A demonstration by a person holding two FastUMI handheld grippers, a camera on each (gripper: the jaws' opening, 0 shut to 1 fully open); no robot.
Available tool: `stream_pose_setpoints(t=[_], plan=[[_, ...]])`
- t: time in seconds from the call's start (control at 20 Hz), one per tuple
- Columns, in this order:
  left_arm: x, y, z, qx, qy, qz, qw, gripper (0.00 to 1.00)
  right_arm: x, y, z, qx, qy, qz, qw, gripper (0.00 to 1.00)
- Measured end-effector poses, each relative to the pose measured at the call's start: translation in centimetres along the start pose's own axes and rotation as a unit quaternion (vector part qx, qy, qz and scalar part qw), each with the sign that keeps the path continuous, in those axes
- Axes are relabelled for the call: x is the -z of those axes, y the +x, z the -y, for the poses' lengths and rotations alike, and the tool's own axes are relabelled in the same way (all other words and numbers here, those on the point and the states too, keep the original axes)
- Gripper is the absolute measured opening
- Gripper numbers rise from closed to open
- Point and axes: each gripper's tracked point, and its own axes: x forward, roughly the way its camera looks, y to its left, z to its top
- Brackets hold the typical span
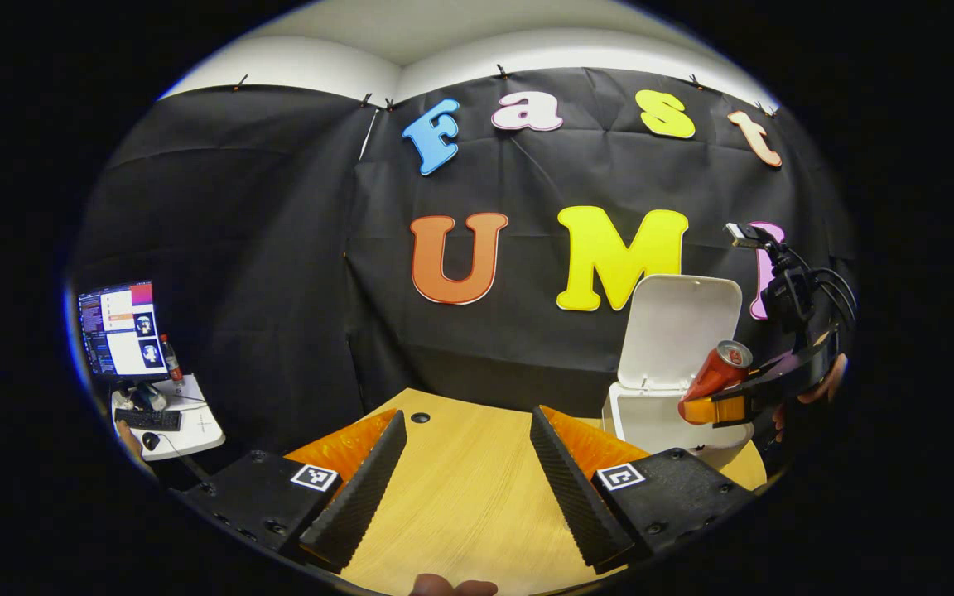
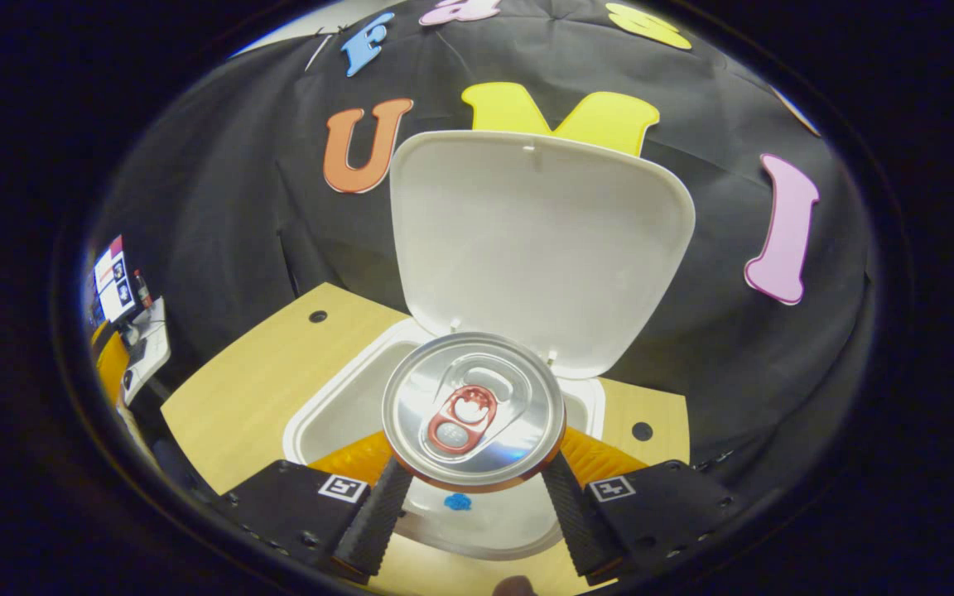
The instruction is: Press the lid of the desktop garbage bin to open it, pick up the crumpled paper on the desktop and throw it into the bin, then pick up the pop can on the desktop and drop it into the bin, and finally close the garbage bin lid.
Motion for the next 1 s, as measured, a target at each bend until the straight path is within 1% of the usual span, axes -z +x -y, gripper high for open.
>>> stream_pose_setpoints(t=[0.15,0.2,0.45,0.5,0.55,0.6,0.8,0.85,0.9,0.95,1.0], plan=[[0.2,0.0,0.0,-0.005,0.006,-0.001,1.000,0.98,0.1,0.6,0.9,0.013,0.001,-0.006,1.000,0.82],[0.2,-0.1,0.0,-0.006,0.007,-0.002,1.000,0.98,0.0,0.8,1.0,0.013,0.005,-0.005,1.000,0.89],[0.3,0.1,0.7,-0.001,0.009,-0.003,1.000,0.98,-0.7,0.0,2.2,0.023,0.021,0.014,0.999,0.92],[0.3,0.1,1.0,0.002,0.010,-0.003,1.000,0.98,-0.8,-0.4,2.7,0.031,0.026,0.021,0.999,0.93],[0.1,0.2,1.2,0.007,0.011,-0.003,1.000,0.98,-1.3,-0.9,3.3,0.038,0.029,0.030,0.998,0.98],[0.0,0.2,1.5,0.012,0.012,-0.002,1.000,0.98,-1.6,-1.3,3.8,0.045,0.033,0.040,0.998,0.96],[0.1,0.4,2.6,0.030,0.015,0.001,0.999,0.98,-3.3,-3.8,5.3,0.073,0.040,0.078,0.994,0.96],[0.0,0.4,2.8,0.035,0.015,0.002,0.999,0.98,-3.9,-4.3,5.5,0.078,0.043,0.086,0.992,0.98],[0.0,0.4,3.0,0.041,0.015,0.002,0.999,0.98,-4.4,-5.0,5.6,0.083,0.047,0.095,0.991,0.96],[0.0,0.4,3.2,0.046,0.014,0.002,0.999,0.98,-5.1,-5.7,5.7,0.085,0.051,0.104,0.990,0.96],[0.0,0.5,3.5,0.051,0.012,0.002,0.999,0.97,-5.8,-6.4,5.7,0.088,0.055,0.113,0.988,0.98]])
